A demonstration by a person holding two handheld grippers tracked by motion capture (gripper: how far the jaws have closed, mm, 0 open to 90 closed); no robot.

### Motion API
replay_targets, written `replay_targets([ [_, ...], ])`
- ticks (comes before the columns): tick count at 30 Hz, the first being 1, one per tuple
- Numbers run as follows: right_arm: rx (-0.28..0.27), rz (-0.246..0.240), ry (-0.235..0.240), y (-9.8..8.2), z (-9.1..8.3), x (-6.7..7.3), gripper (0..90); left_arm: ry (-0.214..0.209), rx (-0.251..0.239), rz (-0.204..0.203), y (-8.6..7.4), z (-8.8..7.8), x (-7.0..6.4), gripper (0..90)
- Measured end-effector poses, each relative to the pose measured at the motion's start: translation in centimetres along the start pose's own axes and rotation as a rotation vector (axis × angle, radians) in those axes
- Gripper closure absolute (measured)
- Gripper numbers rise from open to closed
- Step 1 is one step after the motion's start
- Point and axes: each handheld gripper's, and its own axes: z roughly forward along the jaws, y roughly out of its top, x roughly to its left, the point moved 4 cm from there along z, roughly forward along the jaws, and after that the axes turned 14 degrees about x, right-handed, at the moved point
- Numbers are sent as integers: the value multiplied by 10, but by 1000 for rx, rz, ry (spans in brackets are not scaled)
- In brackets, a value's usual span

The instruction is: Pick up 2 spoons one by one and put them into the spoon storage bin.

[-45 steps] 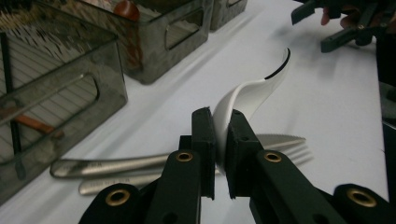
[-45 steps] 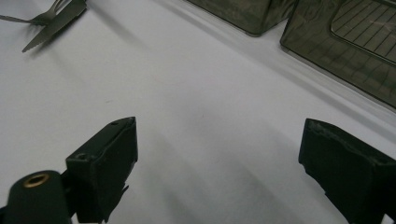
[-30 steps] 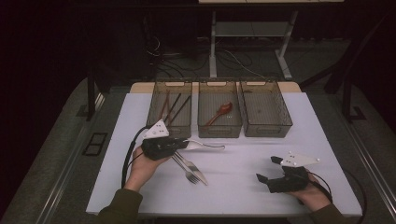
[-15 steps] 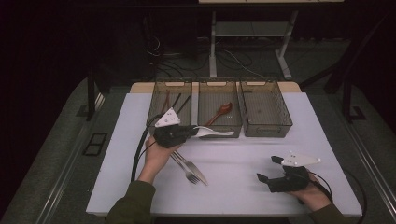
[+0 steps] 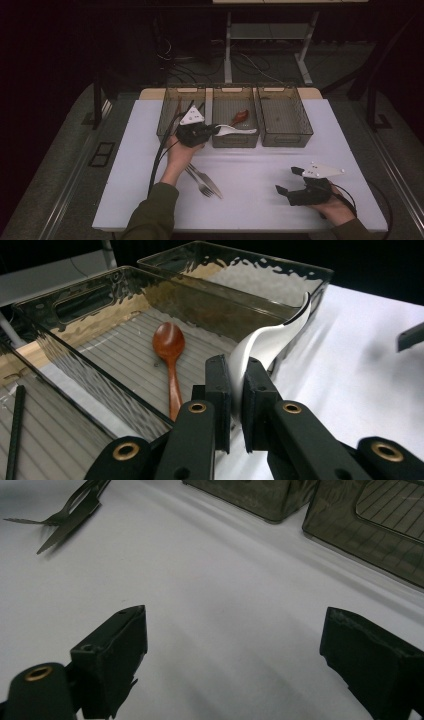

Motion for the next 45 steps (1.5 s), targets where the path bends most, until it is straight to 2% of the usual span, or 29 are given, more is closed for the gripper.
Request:
replay_targets([
  [3, -3, -2, -1, 0, 0, 0, 120, 17, 13, 7, 3, 8, 5, 835],
  [9, -1, 2, -2, -1, -1, -2, 119, 28, 28, -17, 6, 19, 11, 835],
  [12, -3, 4, -2, -1, -1, -2, 119, 48, 64, -15, 5, 26, 12, 835],
  [14, -2, 5, -4, -1, -1, -2, 119, 35, 63, -44, 4, 30, 13, 833],
  [16, -4, 5, -3, -1, -1, -2, 119, 37, 65, -52, 3, 31, 14, 821],
  [19, -3, 2, -3, -1, -1, -2, 120, 45, 41, -57, 5, 30, 12, 743],
  [23, -4, 2, -2, -1, -1, -2, 119, 27, 12, -57, 8, 25, 9, 696],
  [27, -4, -1, -5, -1, -1, -2, 119, 19, 14, -45, 8, 19, 6, 665],
  [32, -4, -3, -7, 0, -2, -2, 119, 2, 15, -37, 3, 1, -3, 647],
  [36, -6, -4, -7, 0, -2, -2, 119, -11, 26, -18, -6, -15, -8, 783],
  [41, -5, -4, -8, 0, -2, -1, 119, -15, 53, -16, -21, -29, -11, 882],
  [45, -7, -3, -8, 0, -2, -1, 119, -11, 78, -9, -32, -37, -12, 894],
])
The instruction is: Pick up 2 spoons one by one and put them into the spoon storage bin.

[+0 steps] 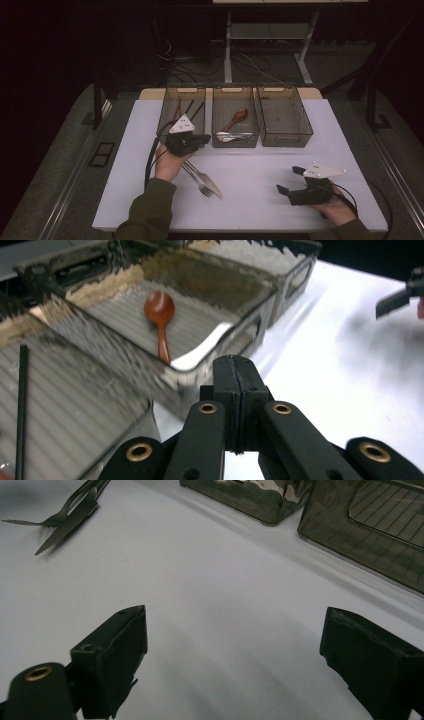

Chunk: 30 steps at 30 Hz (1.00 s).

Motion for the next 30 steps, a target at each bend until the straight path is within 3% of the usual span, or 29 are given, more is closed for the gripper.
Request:
replay_targets([
  [7, -1, 0, 1, 0, -1, 0, 119, 21, 29, 6, -19, -14, 0, 894],
  [17, -1, 1, -5, 0, -1, 0, 119, 39, 105, -26, -58, -22, 9, 894],
  [23, 3, -3, -9, 0, 0, 0, 119, 39, 176, -16, -81, -17, 9, 895],
  [30, 4, -5, -10, 0, 0, 1, 119, 42, 229, 11, -86, -3, 5, 895],
])
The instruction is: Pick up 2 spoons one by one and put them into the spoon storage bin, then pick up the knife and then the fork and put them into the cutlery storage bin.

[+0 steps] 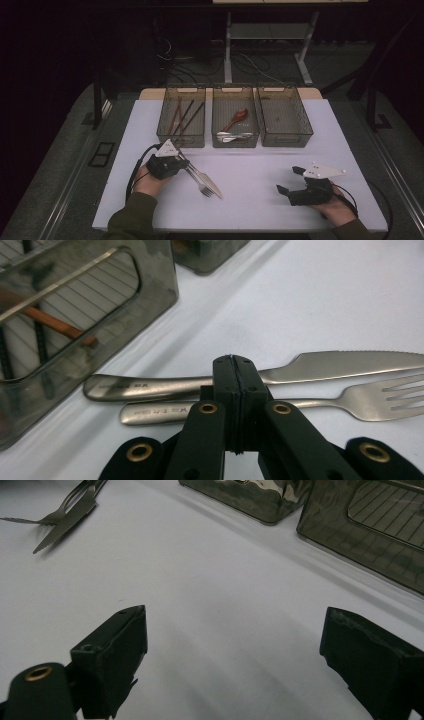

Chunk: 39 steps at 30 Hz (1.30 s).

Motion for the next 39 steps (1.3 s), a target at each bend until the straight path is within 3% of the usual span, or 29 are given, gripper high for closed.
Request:
replay_targets([
  [18, 2, 2, 0, 0, 1, -1, 119, -2, 47, 23, 2, 12, 1, 897],
  [20, 0, -1, 1, 0, 0, 0, 119, 4, 59, 38, 2, 11, 2, 898],
  [28, -5, 4, 2, 0, -1, 0, 119, 8, 83, 24, -3, 9, 7, 898],
  [33, -3, 4, 0, 0, 0, -1, 119, -14, 98, 15, -9, 5, 7, 898],
  [39, -3, 6, -1, 0, 0, -1, 119, -21, 115, 38, -19, -3, 3, 897],
])
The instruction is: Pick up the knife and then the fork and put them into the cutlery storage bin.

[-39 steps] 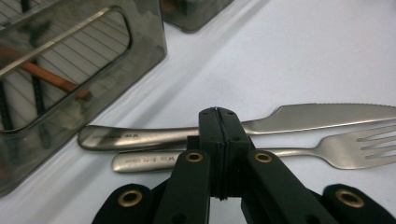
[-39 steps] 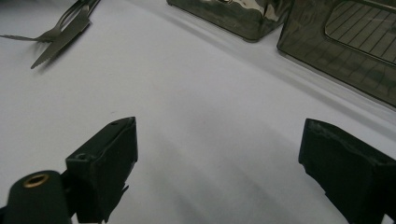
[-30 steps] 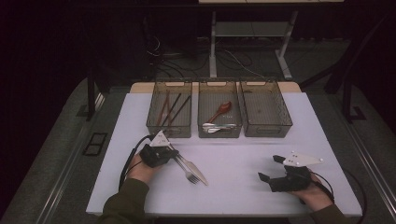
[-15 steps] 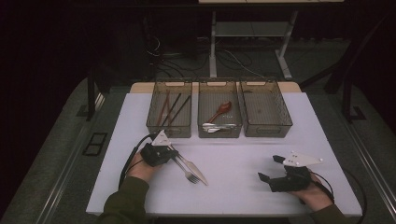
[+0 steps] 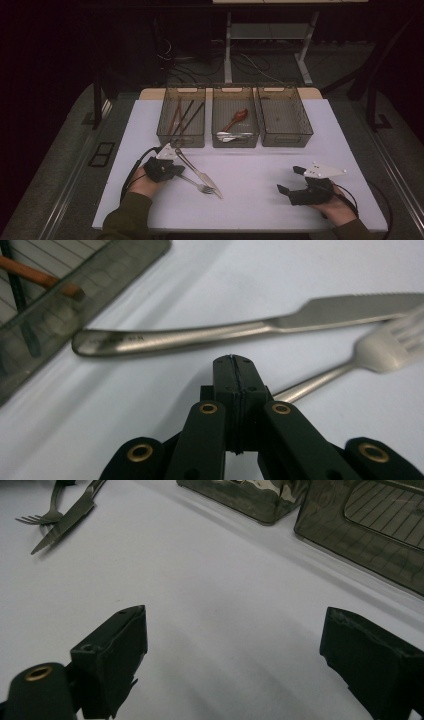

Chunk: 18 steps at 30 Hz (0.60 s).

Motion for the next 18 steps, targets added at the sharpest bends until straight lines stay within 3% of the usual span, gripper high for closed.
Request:
replay_targets([
  [11, 4, -2, -1, 0, 1, 0, 119, -48, 10, 29, -22, -12, -22, 897],
  [18, 5, -1, -2, 0, 1, 0, 119, -88, 15, 53, -29, -16, -37, 898],
])
